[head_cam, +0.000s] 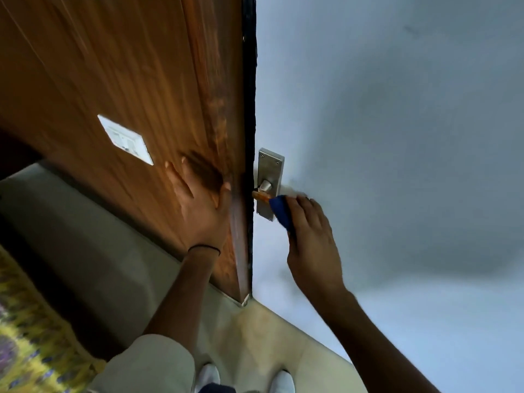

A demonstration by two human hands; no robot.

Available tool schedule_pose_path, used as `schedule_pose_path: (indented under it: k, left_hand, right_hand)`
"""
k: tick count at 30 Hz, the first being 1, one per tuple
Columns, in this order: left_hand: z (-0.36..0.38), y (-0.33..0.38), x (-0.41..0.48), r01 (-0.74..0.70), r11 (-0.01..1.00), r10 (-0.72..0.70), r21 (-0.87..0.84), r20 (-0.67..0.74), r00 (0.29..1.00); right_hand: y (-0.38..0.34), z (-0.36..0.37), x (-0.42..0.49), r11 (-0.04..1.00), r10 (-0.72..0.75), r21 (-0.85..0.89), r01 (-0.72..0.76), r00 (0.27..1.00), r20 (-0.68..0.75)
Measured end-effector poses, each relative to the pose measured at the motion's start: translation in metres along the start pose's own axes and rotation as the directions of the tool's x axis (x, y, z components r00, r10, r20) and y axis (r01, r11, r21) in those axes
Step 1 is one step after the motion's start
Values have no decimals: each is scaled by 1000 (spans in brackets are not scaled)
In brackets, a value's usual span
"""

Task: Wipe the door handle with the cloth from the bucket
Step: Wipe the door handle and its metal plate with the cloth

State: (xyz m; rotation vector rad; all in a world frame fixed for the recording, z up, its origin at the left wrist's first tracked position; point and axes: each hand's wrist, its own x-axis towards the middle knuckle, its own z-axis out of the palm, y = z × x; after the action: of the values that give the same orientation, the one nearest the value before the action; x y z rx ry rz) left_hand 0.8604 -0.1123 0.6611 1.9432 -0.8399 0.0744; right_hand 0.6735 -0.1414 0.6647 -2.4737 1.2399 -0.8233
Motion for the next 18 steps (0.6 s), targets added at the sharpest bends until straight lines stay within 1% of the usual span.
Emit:
schedule_pose_path:
  k: [2, 4, 6, 9, 12, 14, 16, 18]
  left_hand:
    - [6, -1, 12, -102, 991, 104, 85, -17, 994]
    - [12, -5, 20, -176, 970, 183, 167, -26, 983]
    - [15, -7, 22, -202, 961, 215, 188, -50, 975]
    - [18, -16, 24, -222, 956, 238, 189, -63, 969]
    - [18, -20, 25, -245, 962, 252, 118, -51, 966]
    - [17, -20, 26, -248, 968, 249, 40, -40, 968]
    - [17, -19, 26, -245, 969, 245, -14, -34, 969]
    - [19, -20, 28, -230, 971, 229, -68, -17, 973]
  right_hand:
    - [-8, 11, -6, 994, 48, -93, -50, 999, -23]
    - [-16, 18, -4, 989, 77, -118, -85, 995, -71]
    - [-22, 26, 7, 986, 77, -142, -90, 993, -90]
    - [-37, 39, 28, 984, 67, -162, -79, 995, -79]
    - [-35, 35, 32, 983, -5, -186, 0, 1000, -28]
    - [-23, 22, 25, 987, -33, -156, 30, 999, -16]
    - [-14, 9, 17, 993, -11, -116, 6, 999, -48]
    - [-17, 7, 20, 993, 26, -116, -33, 998, -62]
